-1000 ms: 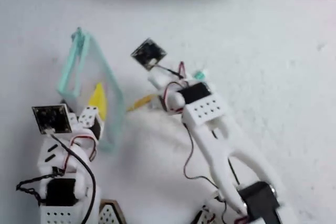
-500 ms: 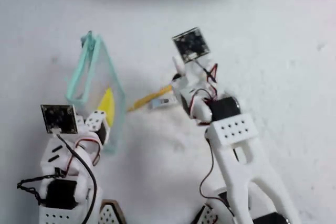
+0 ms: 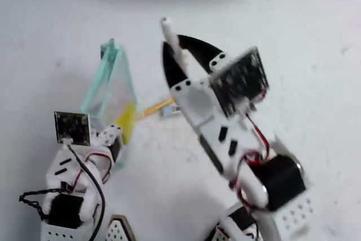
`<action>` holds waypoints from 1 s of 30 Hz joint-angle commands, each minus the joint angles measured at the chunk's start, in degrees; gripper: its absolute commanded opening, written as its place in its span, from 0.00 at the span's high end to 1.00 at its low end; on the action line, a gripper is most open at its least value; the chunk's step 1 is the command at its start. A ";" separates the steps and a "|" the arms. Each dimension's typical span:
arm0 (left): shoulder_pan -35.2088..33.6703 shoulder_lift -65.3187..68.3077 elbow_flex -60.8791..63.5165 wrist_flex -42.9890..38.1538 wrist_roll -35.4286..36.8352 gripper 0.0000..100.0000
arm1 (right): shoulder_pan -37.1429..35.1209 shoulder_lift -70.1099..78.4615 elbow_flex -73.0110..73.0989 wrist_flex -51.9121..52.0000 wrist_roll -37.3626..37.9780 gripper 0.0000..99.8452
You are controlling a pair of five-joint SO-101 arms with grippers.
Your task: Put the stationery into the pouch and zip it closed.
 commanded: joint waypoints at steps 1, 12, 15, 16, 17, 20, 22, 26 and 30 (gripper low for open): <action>1.19 0.04 -2.90 0.88 -0.70 0.73 | -6.02 -0.84 -4.13 -7.34 0.62 0.98; 1.19 0.04 -2.90 0.79 -0.62 0.73 | -17.80 4.97 -4.48 -14.37 0.53 0.98; 1.10 0.04 -2.90 0.79 -0.62 0.73 | -18.24 9.54 -4.48 -18.77 0.53 0.98; 1.01 0.04 -2.90 0.79 -0.70 0.73 | -18.24 11.03 -4.48 -19.91 0.53 0.98; 0.92 0.04 -2.90 0.79 -0.70 0.73 | -18.24 12.44 -4.48 -20.88 0.53 0.98; 0.84 0.04 -2.90 0.79 -0.70 0.73 | -18.33 15.87 -4.48 -22.81 0.53 0.98; 0.84 0.04 -2.90 0.79 -0.79 0.73 | -18.42 17.19 -4.48 -24.22 0.53 0.98; 0.84 0.04 -2.90 0.70 -0.79 0.73 | -18.33 18.15 -3.69 -22.64 0.53 0.98; 0.84 0.04 -2.90 0.70 -0.70 0.73 | -18.15 17.98 -2.46 -18.42 0.53 0.98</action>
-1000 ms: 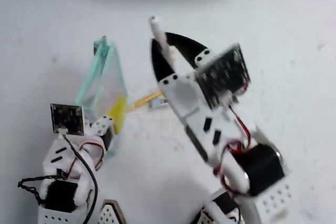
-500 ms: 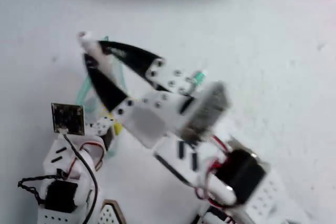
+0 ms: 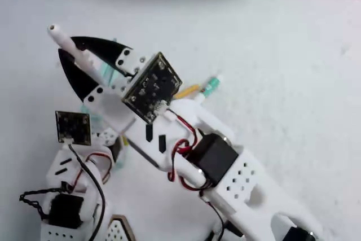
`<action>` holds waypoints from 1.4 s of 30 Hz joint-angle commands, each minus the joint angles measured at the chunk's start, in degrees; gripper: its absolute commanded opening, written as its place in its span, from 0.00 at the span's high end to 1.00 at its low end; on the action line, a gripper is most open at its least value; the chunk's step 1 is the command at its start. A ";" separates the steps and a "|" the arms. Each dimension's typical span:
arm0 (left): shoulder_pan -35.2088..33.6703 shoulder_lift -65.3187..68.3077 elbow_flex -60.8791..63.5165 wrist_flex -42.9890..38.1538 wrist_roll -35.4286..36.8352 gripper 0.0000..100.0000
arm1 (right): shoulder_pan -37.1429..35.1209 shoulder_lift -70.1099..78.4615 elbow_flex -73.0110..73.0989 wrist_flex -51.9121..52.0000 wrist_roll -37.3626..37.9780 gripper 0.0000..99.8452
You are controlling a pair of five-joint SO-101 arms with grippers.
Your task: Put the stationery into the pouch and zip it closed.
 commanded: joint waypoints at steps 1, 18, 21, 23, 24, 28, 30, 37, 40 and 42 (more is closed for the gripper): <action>0.66 0.04 -2.90 0.44 -0.53 0.73 | -0.22 -0.22 -0.44 3.12 0.53 0.98; 0.57 0.04 -2.90 0.44 -0.35 0.73 | -0.04 -2.95 -0.79 16.84 0.62 0.81; 0.57 0.04 -2.90 0.44 -0.35 0.73 | -0.04 -5.41 -0.79 16.84 0.79 0.77; 0.57 0.04 -2.90 0.44 -0.35 0.73 | -0.04 -6.37 -0.53 16.84 0.97 0.79; 0.57 0.04 -2.90 0.44 -0.35 0.73 | 0.22 -6.64 -0.53 17.01 0.97 0.80; 0.57 0.04 -2.90 0.44 -0.35 0.73 | 3.74 -7.16 -0.53 17.63 0.88 0.82; 0.57 0.04 -2.90 0.44 -0.35 0.73 | 6.55 -7.25 -0.53 17.80 0.70 0.82; -1.10 0.04 -2.37 -0.79 -0.70 0.79 | 19.56 -4.18 2.37 21.85 0.70 0.82; -2.59 0.04 -0.97 -3.34 -0.70 0.81 | 23.96 1.10 6.42 21.58 1.05 0.82; -3.82 0.04 0.09 -5.01 -0.62 0.81 | 26.07 6.20 7.82 21.23 1.14 0.82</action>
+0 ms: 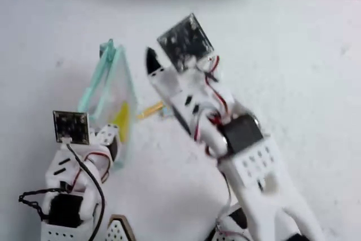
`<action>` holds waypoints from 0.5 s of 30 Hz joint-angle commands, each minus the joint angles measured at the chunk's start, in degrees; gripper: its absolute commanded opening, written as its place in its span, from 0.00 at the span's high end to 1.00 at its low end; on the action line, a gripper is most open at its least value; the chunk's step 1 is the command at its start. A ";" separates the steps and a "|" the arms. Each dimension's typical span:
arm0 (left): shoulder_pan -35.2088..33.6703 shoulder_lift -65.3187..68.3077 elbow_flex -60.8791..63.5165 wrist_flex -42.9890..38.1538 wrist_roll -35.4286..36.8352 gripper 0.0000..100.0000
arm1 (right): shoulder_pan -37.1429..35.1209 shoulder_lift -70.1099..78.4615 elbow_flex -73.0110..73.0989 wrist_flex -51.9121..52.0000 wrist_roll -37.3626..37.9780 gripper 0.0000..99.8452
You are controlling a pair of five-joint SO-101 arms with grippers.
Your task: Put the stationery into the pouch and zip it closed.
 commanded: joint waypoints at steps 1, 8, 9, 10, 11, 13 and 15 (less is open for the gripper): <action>-2.68 -0.04 0.44 -5.27 -0.44 0.81 | 4.00 7.60 1.14 -1.19 1.58 0.82; -3.91 -0.04 0.97 -6.15 -0.44 0.81 | 4.88 29.41 1.14 -10.68 16.26 0.82; -3.91 -0.04 0.97 -6.07 -0.44 0.81 | 5.14 32.22 1.05 -12.26 17.93 0.82; -3.91 -0.04 0.97 -6.07 -0.44 0.81 | 5.41 34.86 1.05 -13.32 19.52 0.82; -3.91 -0.04 0.97 -6.07 -0.44 0.81 | 5.67 36.97 1.05 -14.02 21.36 0.82; -3.91 -0.04 0.97 -6.07 -0.44 0.81 | 6.02 40.48 0.97 -14.11 25.67 0.82; -3.91 -0.04 0.97 -6.33 -0.44 0.81 | 6.64 42.42 1.05 -14.02 30.33 0.82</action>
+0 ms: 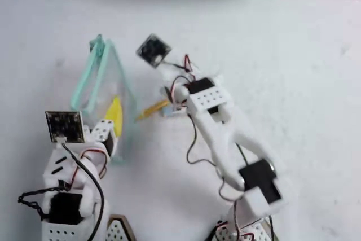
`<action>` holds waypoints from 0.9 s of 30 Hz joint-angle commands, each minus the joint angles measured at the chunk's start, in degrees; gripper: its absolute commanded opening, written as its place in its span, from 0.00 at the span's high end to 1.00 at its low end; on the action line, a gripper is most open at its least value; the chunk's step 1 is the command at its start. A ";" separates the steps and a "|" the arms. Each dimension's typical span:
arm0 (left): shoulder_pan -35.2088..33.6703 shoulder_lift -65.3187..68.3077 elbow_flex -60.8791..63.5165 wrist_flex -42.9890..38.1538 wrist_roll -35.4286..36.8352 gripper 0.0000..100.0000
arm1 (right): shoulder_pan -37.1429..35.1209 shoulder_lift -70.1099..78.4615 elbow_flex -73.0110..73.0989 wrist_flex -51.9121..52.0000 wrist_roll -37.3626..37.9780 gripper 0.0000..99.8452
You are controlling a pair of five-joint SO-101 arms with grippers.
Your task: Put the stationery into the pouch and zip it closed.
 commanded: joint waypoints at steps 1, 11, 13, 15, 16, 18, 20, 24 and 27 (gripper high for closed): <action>-0.57 -0.48 -0.35 -2.11 -0.44 0.81 | 1.80 2.07 -0.53 -0.84 7.91 0.82; -0.48 -0.48 -0.35 -2.20 -0.44 0.81 | 2.07 3.30 -0.53 3.91 16.79 0.82; -0.48 -0.48 -0.35 -2.20 -0.44 0.81 | 2.24 3.38 -0.44 3.91 16.88 0.82; -0.40 -0.48 -0.35 -2.20 -0.44 0.81 | 2.07 3.38 -0.26 3.74 16.88 0.82; -0.40 -0.48 -0.35 -2.20 -0.44 0.81 | 2.07 3.38 -0.26 3.65 16.88 0.82; -0.40 -0.48 -0.35 -2.20 -0.44 0.81 | 2.07 3.38 -0.35 3.03 16.88 0.82; -0.31 -0.48 -0.26 -2.20 -0.44 0.81 | 1.54 3.74 -0.26 1.98 16.79 0.82; -0.31 -0.48 -0.26 -2.20 -0.44 0.81 | 0.40 8.92 -2.90 2.42 16.97 0.82; -0.31 -0.48 -0.26 -2.11 -0.44 0.81 | 0.13 12.18 -5.98 5.32 16.97 0.82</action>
